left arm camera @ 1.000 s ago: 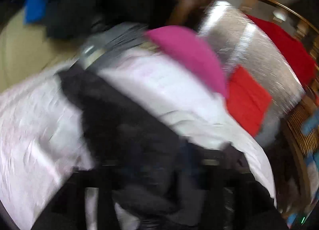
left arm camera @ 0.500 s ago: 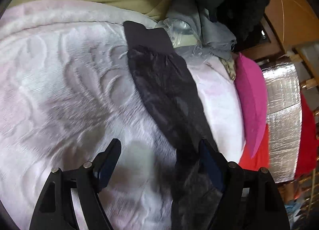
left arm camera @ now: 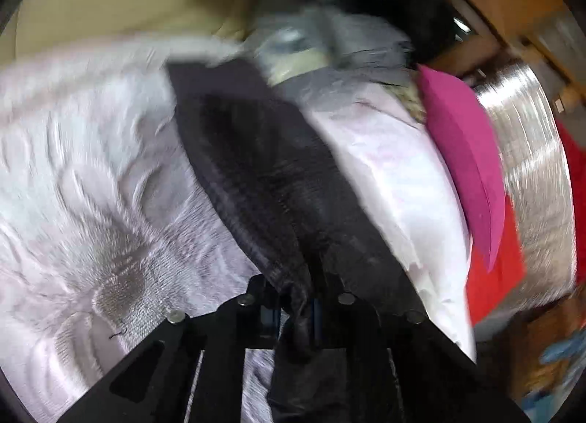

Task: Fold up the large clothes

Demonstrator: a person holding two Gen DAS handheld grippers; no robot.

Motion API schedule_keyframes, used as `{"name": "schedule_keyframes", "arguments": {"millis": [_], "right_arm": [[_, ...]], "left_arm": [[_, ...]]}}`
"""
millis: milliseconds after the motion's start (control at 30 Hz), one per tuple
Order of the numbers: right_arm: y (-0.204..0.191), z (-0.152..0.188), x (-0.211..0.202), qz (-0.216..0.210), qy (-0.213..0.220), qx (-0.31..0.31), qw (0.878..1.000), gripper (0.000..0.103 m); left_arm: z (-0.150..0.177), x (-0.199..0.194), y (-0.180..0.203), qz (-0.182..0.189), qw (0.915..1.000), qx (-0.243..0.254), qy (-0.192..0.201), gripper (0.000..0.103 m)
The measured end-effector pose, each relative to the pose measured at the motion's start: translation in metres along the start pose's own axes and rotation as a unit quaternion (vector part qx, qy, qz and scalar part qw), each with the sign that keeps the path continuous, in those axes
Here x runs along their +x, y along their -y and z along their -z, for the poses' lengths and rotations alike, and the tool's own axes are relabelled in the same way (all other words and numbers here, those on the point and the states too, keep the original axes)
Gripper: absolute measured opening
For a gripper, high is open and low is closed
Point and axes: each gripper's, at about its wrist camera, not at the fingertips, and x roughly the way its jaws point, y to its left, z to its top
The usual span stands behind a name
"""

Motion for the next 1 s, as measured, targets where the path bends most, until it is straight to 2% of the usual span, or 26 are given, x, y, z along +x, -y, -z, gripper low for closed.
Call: {"name": "schedule_keyframes", "arguments": {"millis": [100, 200, 267, 400, 500, 533, 633, 700, 733, 767, 833, 867, 900, 933, 1000], "right_arm": [[0.003, -0.002, -0.01, 0.0, 0.012, 0.004, 1.0, 0.065], [0.011, -0.003, -0.021, -0.002, 0.023, 0.019, 1.0, 0.065], [0.018, -0.004, -0.028, -0.003, 0.031, 0.03, 0.999, 0.065], [0.029, -0.006, -0.041, -0.007, 0.044, 0.049, 0.998, 0.065], [0.037, -0.007, -0.048, -0.012, 0.051, 0.061, 0.997, 0.065], [0.041, -0.007, -0.049, -0.014, 0.052, 0.067, 0.996, 0.065], [0.052, -0.01, -0.052, -0.023, 0.049, 0.086, 0.995, 0.065], [0.057, -0.011, -0.051, -0.028, 0.045, 0.097, 0.994, 0.065], [0.059, -0.012, -0.051, -0.032, 0.042, 0.101, 0.993, 0.065], [0.06, -0.012, -0.051, -0.035, 0.04, 0.104, 0.993, 0.065], [0.059, -0.013, -0.05, -0.041, 0.035, 0.105, 0.993, 0.065], [0.058, -0.013, -0.05, -0.043, 0.034, 0.103, 0.993, 0.065], [0.056, -0.013, -0.05, -0.046, 0.032, 0.102, 0.993, 0.065], [0.054, -0.013, -0.049, -0.049, 0.03, 0.1, 0.993, 0.065], [0.049, -0.012, -0.047, -0.053, 0.027, 0.099, 0.993, 0.065]], "left_arm": [[0.01, -0.028, 0.039, 0.016, 0.9981, 0.056, 0.021, 0.01], [0.038, -0.064, 0.089, 0.046, 0.9908, 0.123, 0.033, 0.01], [0.066, -0.088, 0.12, 0.068, 0.982, 0.171, 0.042, 0.01], [0.139, -0.12, 0.179, 0.114, 0.9556, 0.269, 0.039, 0.01], [0.205, -0.123, 0.215, 0.151, 0.9283, 0.34, -0.003, 0.01], [0.234, -0.117, 0.225, 0.156, 0.9158, 0.369, -0.031, 0.01], [0.29, -0.09, 0.231, 0.143, 0.8927, 0.414, -0.107, 0.014], [0.32, -0.065, 0.224, 0.114, 0.8751, 0.431, -0.189, 0.029], [0.328, -0.059, 0.216, 0.104, 0.8719, 0.426, -0.218, 0.04], [0.33, -0.059, 0.209, 0.103, 0.8719, 0.418, -0.233, 0.043], [0.322, -0.069, 0.195, 0.121, 0.8747, 0.397, -0.25, 0.048], [0.316, -0.076, 0.191, 0.132, 0.8755, 0.39, -0.254, 0.057], [0.31, -0.086, 0.186, 0.148, 0.8768, 0.38, -0.254, 0.062], [0.294, -0.1, 0.18, 0.171, 0.8825, 0.364, -0.243, 0.068], [0.266, -0.118, 0.17, 0.19, 0.8979, 0.337, -0.21, 0.075]]}}
